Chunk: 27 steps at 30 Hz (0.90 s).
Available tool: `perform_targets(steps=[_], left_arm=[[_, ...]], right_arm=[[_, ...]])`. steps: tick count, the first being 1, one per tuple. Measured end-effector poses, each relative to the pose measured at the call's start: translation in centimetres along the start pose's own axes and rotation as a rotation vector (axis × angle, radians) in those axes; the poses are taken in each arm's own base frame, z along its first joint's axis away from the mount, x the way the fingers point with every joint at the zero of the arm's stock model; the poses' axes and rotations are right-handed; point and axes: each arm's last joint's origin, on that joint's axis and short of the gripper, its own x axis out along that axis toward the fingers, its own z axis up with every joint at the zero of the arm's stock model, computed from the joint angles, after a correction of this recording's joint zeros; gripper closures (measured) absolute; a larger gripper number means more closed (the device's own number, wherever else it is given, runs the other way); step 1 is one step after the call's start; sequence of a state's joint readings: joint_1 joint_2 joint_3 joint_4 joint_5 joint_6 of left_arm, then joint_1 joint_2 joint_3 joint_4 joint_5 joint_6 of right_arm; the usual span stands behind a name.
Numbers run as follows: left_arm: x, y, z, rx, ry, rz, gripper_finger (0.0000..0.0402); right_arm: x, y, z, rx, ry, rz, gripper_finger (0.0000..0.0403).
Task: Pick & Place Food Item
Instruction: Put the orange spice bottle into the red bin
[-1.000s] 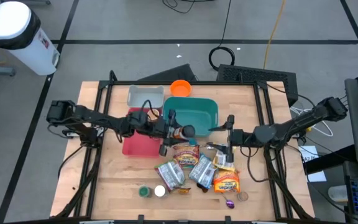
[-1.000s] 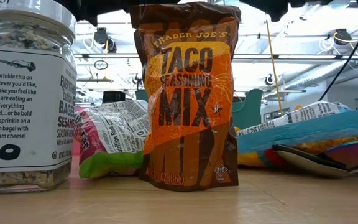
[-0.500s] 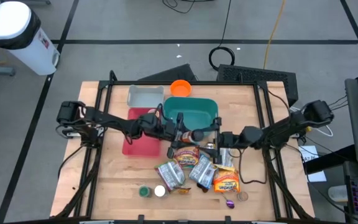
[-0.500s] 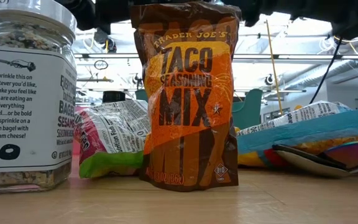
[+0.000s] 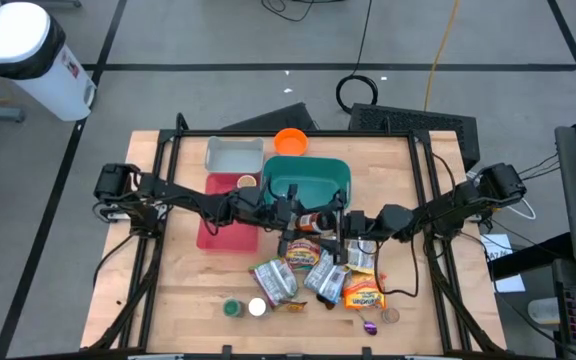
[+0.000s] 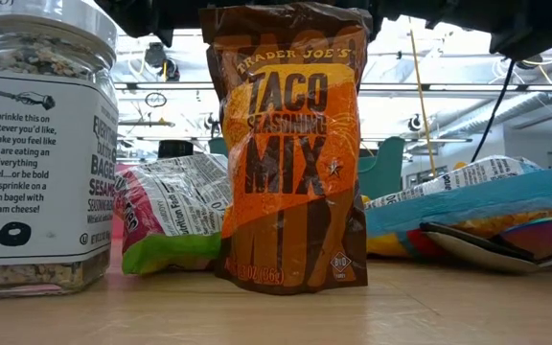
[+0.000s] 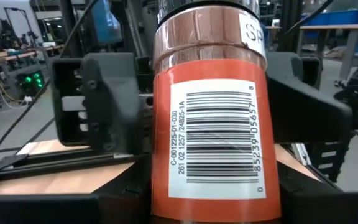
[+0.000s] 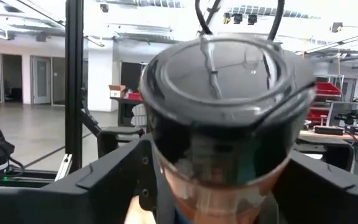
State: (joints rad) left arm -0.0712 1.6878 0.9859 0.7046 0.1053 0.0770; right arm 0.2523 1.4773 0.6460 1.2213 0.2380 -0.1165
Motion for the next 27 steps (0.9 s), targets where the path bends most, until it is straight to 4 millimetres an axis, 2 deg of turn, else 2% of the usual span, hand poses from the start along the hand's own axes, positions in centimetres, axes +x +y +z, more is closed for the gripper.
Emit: perform_targets(steps=[10, 15, 19, 23, 27], left_arm=[[0.0, -0.2, -0.1, -0.01, 0.016, 0.058, 0.02], [0.0, -0.2, -0.6, -0.083, 0.076, 0.066, 0.0207], [0.0, -0.1, -0.6, -0.049, 0.151, 0.091, 0.0203], [0.0, -0.1, 0.2, -0.06, 0.287, 0.113, 0.0177], [-0.2, -0.4, 0.7, -0.057, 0.522, 0.12, 0.0141]], right_arm=[[0.0, -0.1, 0.0, -0.004, 0.006, -0.009, 0.0278], [-0.3, -0.2, 0.5, -0.008, 0.075, 0.008, 0.0278], [-1.1, -0.5, 1.8, 0.011, 0.142, 0.01, 0.0278], [-2.0, -0.8, 2.5, 0.038, 0.233, 0.007, 0.0268], [-2.9, -0.8, 2.3, 0.057, 0.335, 0.007, 0.0273]])
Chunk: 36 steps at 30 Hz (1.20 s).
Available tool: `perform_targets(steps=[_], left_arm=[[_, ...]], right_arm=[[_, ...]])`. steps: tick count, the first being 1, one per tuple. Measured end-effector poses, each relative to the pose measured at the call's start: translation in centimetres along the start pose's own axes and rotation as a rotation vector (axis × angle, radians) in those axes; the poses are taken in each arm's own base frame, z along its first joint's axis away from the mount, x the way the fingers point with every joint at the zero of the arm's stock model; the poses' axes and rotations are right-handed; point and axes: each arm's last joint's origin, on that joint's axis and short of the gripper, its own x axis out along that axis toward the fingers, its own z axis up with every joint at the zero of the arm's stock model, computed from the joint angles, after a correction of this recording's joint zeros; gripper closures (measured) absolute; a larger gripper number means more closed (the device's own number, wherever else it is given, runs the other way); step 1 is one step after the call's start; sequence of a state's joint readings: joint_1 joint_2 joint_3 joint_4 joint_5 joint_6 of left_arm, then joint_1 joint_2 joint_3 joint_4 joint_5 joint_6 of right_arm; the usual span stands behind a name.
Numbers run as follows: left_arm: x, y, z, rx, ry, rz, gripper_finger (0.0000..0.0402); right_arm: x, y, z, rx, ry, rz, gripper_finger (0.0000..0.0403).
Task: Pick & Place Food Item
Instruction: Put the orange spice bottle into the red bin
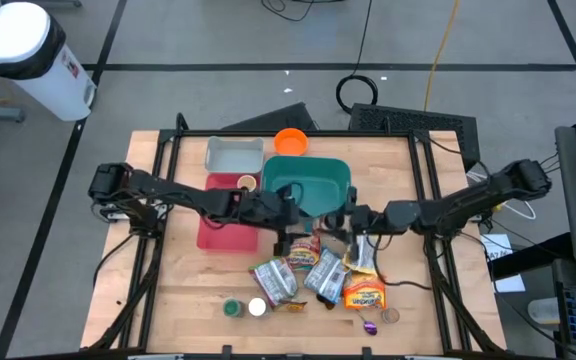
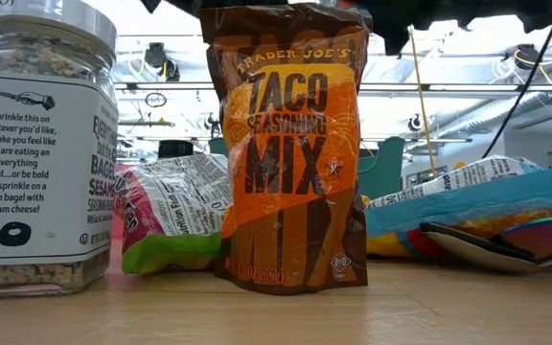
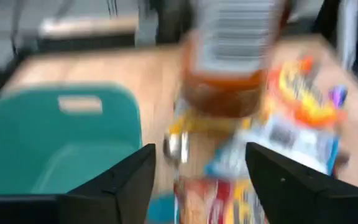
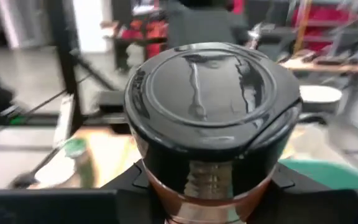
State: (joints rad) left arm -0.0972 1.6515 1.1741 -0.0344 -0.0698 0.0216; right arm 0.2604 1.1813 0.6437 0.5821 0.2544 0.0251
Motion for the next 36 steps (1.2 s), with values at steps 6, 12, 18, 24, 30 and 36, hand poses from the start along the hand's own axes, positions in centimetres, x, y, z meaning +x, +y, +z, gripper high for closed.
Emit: perform_targets(steps=[6, 12, 18, 24, 30, 36], left_arm=[[-0.8, -0.6, 1.1, -0.018, 0.053, 0.036, 0.0104], [-0.8, -0.2, 1.4, -0.033, 0.022, 0.086, 0.0087], [-1.0, -0.3, 2.2, -0.052, -0.048, 0.051, 0.0089], [-1.0, -1.1, 2.0, -0.044, -0.034, 0.03, 0.0092], [-2.0, -1.6, 2.3, -0.039, -0.025, -0.016, 0.0084], [-2.5, -3.1, 2.0, -0.047, 0.024, -0.201, 0.007]], right_arm=[[-0.2, -0.1, -0.8, 0.018, 0.127, 0.005, 0.0275], [1.7, 1.0, -0.9, 0.023, 0.281, 0.074, 0.0275], [4.5, 1.9, -2.0, -0.055, 0.414, 0.078, 0.0275], [6.5, 2.4, -2.6, -0.085, 0.455, 0.149, 0.0275], [6.6, 2.2, -2.8, -0.092, 0.491, 0.144, 0.0274], [6.6, 1.6, -2.7, -0.069, 0.501, 0.117, 0.0269]])
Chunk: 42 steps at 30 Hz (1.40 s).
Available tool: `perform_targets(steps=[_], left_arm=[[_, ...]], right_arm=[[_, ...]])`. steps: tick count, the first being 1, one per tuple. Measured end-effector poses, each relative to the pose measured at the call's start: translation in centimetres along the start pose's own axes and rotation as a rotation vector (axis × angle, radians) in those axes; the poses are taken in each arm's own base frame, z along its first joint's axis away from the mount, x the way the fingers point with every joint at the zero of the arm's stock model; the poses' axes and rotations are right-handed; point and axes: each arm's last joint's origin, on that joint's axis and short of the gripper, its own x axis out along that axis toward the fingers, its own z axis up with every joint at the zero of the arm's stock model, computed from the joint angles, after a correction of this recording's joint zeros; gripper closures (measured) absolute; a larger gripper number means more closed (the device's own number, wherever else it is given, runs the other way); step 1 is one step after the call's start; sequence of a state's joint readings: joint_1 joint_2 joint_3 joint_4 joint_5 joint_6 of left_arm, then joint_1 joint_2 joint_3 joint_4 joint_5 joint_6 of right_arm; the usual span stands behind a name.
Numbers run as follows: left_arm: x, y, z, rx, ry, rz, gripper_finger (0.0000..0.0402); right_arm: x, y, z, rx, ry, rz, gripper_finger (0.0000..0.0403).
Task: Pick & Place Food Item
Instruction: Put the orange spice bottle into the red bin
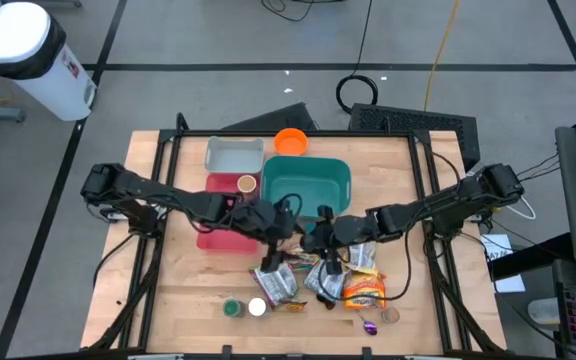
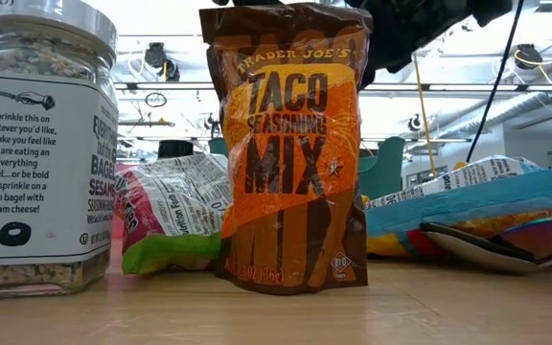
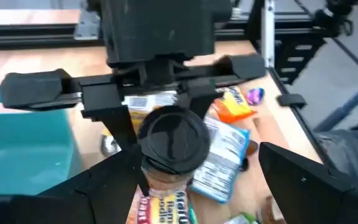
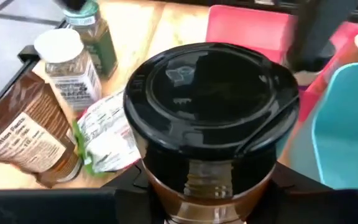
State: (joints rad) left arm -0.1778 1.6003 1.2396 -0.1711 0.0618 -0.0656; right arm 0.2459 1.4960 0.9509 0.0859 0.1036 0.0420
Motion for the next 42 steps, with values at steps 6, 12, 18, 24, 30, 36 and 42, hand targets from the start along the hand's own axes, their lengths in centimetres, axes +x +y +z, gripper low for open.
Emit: perform_targets(steps=[6, 12, 18, 24, 30, 36, 42], left_arm=[[1.4, -0.4, -0.7, 0.016, 0.022, 0.039, 0.0057], [1.9, 0.4, -0.7, 0.0, -0.002, 0.106, 0.0055], [3.1, 0.5, -1.0, 0.012, -0.014, 0.091, 0.0055], [3.8, 0.7, -1.3, 0.036, -0.018, 0.094, 0.0055], [3.5, 0.7, -1.0, 0.041, -0.038, 0.089, 0.0055], [3.5, 0.8, -1.0, 0.055, -0.036, 0.091, 0.0057], [3.5, 1.2, -1.0, 0.054, -0.034, 0.097, 0.0131]], right_arm=[[0.0, -0.1, 0.0, 0.002, -0.006, -0.001, 0.0269], [0.0, -0.1, 0.1, 0.007, -0.014, -0.004, 0.0269], [0.0, -0.1, 0.1, 0.006, -0.01, -0.002, 0.0269], [0.0, -0.1, -0.2, 0.011, 0.015, -0.004, 0.0269], [0.0, -0.1, -0.1, 0.011, 0.009, -0.003, 0.0268], [0.0, -0.1, -0.1, 0.012, 0.01, -0.004, 0.0268], [0.0, -0.1, -0.1, 0.009, 0.009, -0.002, 0.0265]])
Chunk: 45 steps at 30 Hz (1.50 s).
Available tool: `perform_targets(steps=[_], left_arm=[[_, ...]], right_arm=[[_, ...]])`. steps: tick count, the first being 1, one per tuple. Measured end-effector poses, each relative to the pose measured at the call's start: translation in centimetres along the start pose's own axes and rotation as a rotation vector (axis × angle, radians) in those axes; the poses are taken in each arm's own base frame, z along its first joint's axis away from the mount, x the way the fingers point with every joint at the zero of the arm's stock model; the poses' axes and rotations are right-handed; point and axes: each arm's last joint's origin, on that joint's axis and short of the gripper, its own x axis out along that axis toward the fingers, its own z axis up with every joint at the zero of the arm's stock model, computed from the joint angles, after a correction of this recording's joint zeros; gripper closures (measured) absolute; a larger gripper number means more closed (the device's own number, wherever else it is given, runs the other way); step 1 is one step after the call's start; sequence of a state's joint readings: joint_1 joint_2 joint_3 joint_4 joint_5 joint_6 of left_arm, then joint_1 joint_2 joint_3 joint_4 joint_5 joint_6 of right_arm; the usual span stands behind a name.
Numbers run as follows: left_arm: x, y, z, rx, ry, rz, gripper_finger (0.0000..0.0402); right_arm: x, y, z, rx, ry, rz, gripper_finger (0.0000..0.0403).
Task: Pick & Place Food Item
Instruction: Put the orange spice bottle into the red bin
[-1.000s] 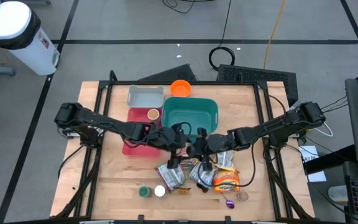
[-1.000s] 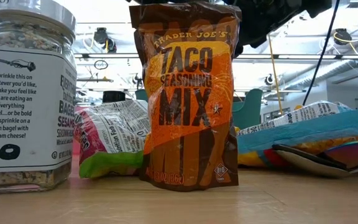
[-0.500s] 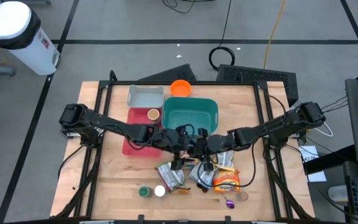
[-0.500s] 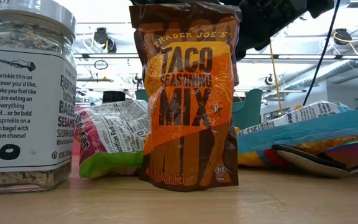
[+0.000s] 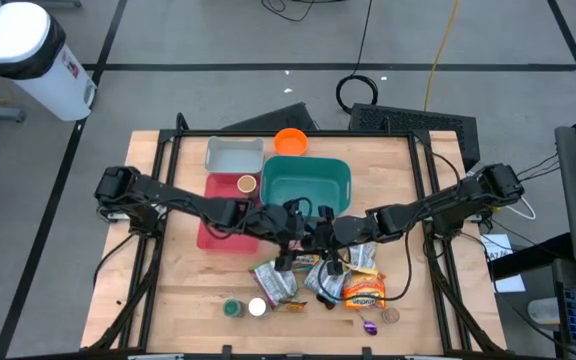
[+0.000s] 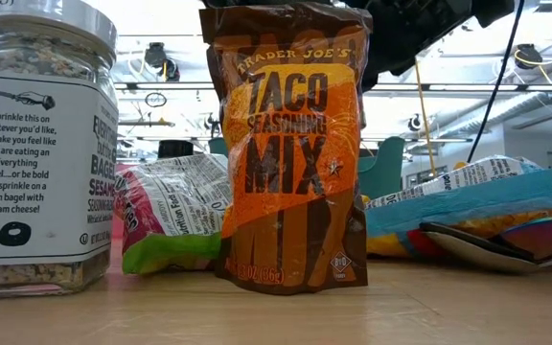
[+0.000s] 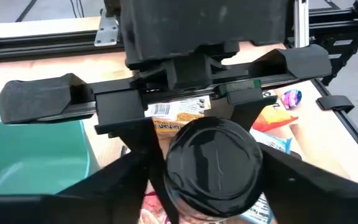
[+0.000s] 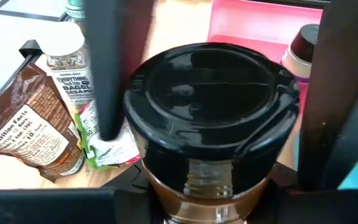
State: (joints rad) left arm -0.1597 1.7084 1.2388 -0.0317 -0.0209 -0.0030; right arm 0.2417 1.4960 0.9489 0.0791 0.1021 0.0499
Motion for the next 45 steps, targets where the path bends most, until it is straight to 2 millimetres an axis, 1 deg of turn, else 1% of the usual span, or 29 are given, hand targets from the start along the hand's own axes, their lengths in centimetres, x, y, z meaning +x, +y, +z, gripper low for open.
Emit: perform_targets(steps=[3, 6, 9, 13, 16, 18, 20, 22, 26, 30, 33, 36, 41, 43, 45], left_arm=[[0.0, 0.5, 0.0, -0.009, 0.003, 0.006, 0.0193], [0.0, 1.1, 0.0, -0.025, 0.003, 0.005, 0.0195], [-1.0, 1.4, 0.4, -0.035, 0.009, 0.013, 0.0195], [-3.7, 1.4, 1.4, -0.046, 0.008, 0.04, 0.0195], [-5.4, 1.1, 1.4, -0.046, 0.01, 0.111, 0.0195], [-6.6, 1.1, 0.6, -0.044, 0.035, 0.199, 0.0195], [-7.8, 1.4, 0.1, -0.074, 0.016, 0.26, 0.0195], [-9.2, 1.6, -0.9, -0.12, 0.017, 0.323, 0.0195], [-12.4, 1.6, -2.8, -0.228, 0.032, 0.428, 0.0195], [-15.1, 1.1, -4.3, -0.283, 0.02, 0.572, 0.0195], [-16.9, 0.8, -5.5, -0.347, 0.027, 0.645, 0.0195], [-18.0, 0.8, -6.8, -0.395, 0.047, 0.729, 0.0195], [-19.7, 1.2, -7.8, -0.478, 0.039, 0.874, 0.0195], [-19.9, 1.4, -8.4, -0.511, 0.069, 0.912, 0.0195], [-19.7, 1.7, -8.9, -0.559, 0.117, 0.923, 0.0195]], right_arm=[[0.0, 0.0, 0.0, 0.001, 0.001, 0.0, 0.0253], [0.0, 0.0, 0.0, 0.002, 0.003, -0.003, 0.0229], [-0.3, -0.1, 0.2, 0.015, 0.0, -0.013, 0.0196], [-2.3, -0.4, 0.7, 0.038, 0.022, -0.02, 0.0155], [-4.2, -0.6, 0.9, 0.057, 0.038, -0.018, 0.0134], [-5.6, -0.6, 1.3, 0.087, 0.021, 0.0, 0.0124], [-6.8, -0.5, 1.6, 0.11, -0.015, 0.019, 0.0119], [-7.6, -0.3, 1.3, 0.117, -0.047, 0.029, 0.0116], [-8.1, -0.4, 0.1, 0.115, -0.103, 0.025, 0.0118], [-8.5, -0.6, -0.1, 0.124, -0.18, 0.025, 0.0123], [-8.5, -0.7, -0.2, 0.128, -0.185, -0.011, 0.0123], [-8.5, -0.8, -0.1, 0.13, -0.192, -0.027, 0.0124], [-8.4, -0.8, -0.1, 0.13, -0.19, -0.026, 0.0124], [-8.4, -0.8, -0.1, 0.13, -0.194, -0.026, 0.0125], [-8.4, -0.8, -0.1, 0.131, -0.194, -0.027, 0.0126]])
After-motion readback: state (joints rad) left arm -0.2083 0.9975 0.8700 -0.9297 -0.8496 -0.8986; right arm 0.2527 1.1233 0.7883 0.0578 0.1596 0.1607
